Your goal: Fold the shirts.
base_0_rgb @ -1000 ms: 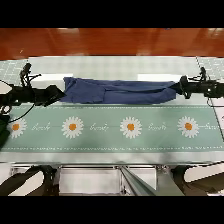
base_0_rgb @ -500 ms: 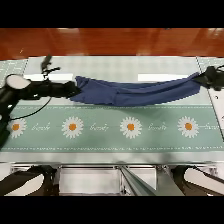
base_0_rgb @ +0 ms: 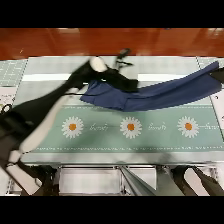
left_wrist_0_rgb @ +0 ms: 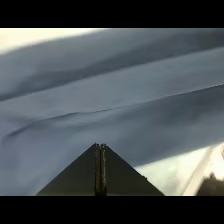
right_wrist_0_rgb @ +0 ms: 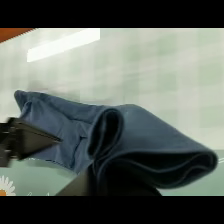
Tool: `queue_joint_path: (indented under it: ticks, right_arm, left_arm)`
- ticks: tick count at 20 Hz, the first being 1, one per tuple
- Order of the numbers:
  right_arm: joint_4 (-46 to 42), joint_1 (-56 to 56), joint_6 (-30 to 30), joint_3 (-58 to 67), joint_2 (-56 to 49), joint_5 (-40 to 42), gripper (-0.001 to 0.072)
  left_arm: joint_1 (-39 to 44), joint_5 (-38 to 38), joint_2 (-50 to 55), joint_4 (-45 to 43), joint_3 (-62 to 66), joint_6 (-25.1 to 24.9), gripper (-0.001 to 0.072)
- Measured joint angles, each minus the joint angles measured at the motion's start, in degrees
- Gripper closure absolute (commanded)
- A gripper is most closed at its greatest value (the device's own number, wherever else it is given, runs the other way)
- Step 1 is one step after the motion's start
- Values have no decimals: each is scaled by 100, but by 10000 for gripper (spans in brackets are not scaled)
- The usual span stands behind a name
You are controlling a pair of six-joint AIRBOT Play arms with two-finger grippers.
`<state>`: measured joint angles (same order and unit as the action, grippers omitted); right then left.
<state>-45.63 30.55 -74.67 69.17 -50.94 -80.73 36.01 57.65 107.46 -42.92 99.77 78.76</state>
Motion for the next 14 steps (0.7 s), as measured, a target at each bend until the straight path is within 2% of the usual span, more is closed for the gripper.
queue_joint_path:
  ticks: [4, 8, 11, 14]
  right_arm:
    - [9, -81, -118, -55, 223, -96, 685]
    - [35, -308, -166, -243, 284, -20, 685]
    - [79, -380, -190, -315, 295, 122, 686]
    - [186, -411, -195, -345, 262, 188, 686]
  left_arm:
    - [870, 387, 1093, -144, 1263, 507, 692]
    - [1392, 435, 1602, -24, 1681, 750, 691]
    - [1427, 597, 1690, 282, 1781, 629, 691]
    - [966, 820, 1456, 378, 1775, 551, 691]
